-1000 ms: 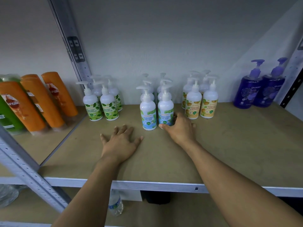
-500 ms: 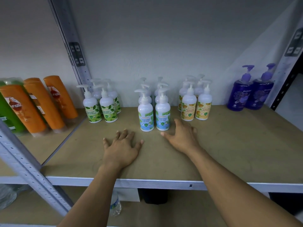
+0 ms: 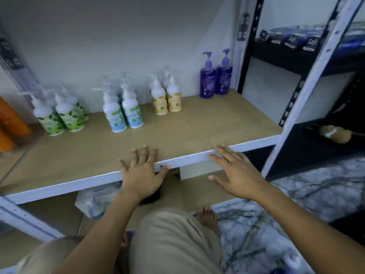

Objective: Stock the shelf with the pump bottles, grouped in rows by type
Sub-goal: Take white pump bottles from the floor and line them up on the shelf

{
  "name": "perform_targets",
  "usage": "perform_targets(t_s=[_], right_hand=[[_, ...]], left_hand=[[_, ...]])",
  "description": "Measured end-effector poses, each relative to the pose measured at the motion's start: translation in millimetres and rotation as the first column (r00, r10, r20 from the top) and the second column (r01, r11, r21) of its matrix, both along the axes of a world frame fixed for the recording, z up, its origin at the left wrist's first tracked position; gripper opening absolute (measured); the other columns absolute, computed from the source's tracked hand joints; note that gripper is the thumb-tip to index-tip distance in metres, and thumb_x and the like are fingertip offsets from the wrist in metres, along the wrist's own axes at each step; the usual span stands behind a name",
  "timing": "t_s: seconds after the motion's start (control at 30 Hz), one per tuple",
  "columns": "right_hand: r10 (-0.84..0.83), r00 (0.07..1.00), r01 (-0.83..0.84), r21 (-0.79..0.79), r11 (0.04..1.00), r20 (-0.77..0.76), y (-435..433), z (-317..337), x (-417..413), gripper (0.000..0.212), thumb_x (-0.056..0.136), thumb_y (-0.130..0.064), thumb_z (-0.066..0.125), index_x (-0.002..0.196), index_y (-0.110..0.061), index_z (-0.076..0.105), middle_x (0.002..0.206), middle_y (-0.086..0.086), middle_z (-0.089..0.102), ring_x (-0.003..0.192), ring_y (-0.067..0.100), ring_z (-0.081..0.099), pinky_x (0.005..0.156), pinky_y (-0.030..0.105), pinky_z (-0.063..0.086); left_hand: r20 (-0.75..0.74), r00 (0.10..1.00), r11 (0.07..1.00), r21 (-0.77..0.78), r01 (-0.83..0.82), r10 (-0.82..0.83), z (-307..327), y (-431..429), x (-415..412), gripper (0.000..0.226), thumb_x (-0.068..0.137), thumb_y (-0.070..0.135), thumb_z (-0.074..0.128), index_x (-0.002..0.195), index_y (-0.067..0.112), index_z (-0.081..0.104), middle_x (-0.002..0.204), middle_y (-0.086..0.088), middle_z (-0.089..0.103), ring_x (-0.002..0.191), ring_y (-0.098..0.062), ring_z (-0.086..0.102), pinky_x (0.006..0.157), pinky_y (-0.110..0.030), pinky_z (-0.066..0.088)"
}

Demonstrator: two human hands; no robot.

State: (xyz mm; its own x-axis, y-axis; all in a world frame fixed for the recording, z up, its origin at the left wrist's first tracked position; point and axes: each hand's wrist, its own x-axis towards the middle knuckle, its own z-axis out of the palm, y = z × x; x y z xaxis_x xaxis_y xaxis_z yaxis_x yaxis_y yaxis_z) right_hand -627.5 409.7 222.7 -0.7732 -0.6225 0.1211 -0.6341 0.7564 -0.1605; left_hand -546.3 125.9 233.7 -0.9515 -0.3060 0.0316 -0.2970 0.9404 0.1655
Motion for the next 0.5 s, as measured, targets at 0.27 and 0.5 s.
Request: perform_targets(t_s=[0.27, 0.5], right_hand=[[-0.333, 0.890, 0.364, -0.043, 0.931, 0.310, 210, -96, 152, 0.072, 0.091, -0.050, 0.061, 0.154, -0.026, 0.035, 0.154, 0.004, 0.042, 0.138, 0.027, 0.043, 0.109, 0.041, 0.042], [-0.593, 0.639, 0.665, 0.037, 0.746, 0.490, 307, -152, 252, 0.064, 0.089, -0.034, 0.072, 0.147, -0.022, 0.047, 0.141, 0.005, 0.054, 0.126, 0.030, 0.054, 0.096, 0.035, 0.044]], left_hand=[[0.062, 0.832, 0.806, 0.296, 0.513, -0.552, -54, 184, 37, 0.067, 0.093, 0.056, 0.052, 0.150, 0.023, 0.042, 0.165, -0.003, 0.024, 0.147, -0.023, 0.033, 0.119, -0.049, 0.027], [0.346, 0.447, 0.555, 0.349, 0.755, -0.825, -115, 293, 50, 0.060, 0.094, 0.037, 0.065, 0.149, 0.033, 0.042, 0.133, 0.005, 0.050, 0.122, -0.017, 0.051, 0.087, -0.026, 0.041]])
